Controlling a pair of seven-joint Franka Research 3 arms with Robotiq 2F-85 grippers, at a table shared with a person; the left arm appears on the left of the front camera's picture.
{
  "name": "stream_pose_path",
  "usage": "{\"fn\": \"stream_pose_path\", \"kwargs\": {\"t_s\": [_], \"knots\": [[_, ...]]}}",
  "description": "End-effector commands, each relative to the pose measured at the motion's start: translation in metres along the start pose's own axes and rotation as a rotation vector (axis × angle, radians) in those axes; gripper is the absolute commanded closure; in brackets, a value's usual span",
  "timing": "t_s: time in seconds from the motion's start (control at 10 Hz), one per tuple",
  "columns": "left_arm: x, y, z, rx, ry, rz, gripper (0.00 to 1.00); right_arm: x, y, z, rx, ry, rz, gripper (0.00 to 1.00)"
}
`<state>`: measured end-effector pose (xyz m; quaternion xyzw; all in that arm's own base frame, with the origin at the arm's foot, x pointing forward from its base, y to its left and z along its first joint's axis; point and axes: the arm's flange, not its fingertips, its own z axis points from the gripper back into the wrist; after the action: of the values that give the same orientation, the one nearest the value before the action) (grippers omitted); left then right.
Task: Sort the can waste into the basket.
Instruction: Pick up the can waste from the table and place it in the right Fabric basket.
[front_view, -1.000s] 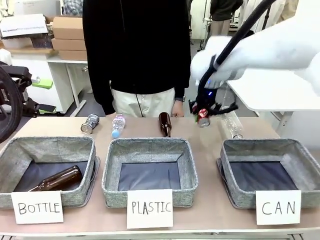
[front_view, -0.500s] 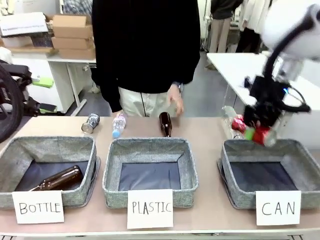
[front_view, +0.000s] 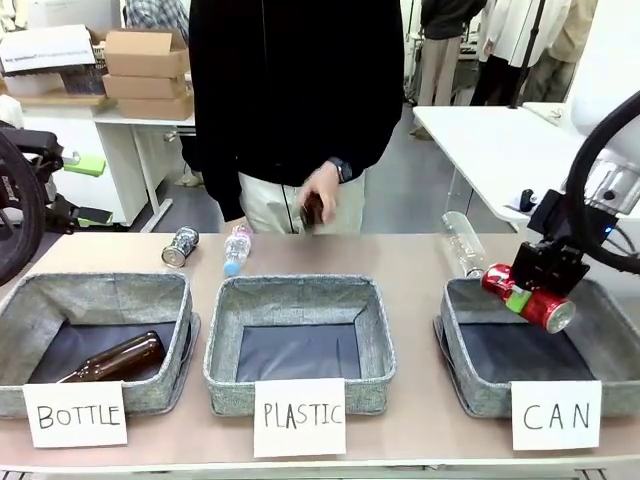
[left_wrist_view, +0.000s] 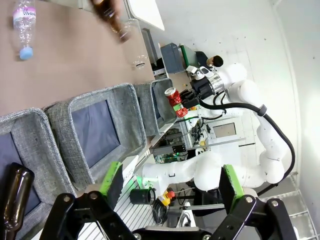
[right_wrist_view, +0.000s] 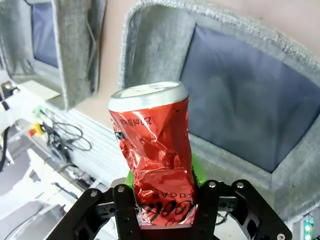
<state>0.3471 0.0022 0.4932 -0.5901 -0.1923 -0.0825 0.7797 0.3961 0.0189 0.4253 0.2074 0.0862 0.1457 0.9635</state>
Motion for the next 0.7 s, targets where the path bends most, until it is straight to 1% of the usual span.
{"fn": "stream_pose_path", "kwargs": {"t_s": [0.0,0.1,0.2,0.6], "knots": [[0.0004,0.0000,-0.0015,-0.024,-0.010,-0.023,0.00,0.0043,-0.0015,-0.0004,0.030,-0.031,-0.008,0.45],[0.0004,0.0000,-0.0015,-0.024,-0.010,-0.023,0.00,0.0043,-0.0030,-0.0017,0.031,-0.035,0.007,0.10],[0.0004,0.0000,-0.0015,-0.024,-0.010,-0.023,0.00,0.0041,-0.0036,-0.0026,0.033,-0.036,0.011,0.00],[0.0004,0.0000,-0.0015,-0.024,-0.010,-0.023,0.00,-0.0005,-0.0055,-0.0050,0.045,-0.058,0.011,0.00]]}}
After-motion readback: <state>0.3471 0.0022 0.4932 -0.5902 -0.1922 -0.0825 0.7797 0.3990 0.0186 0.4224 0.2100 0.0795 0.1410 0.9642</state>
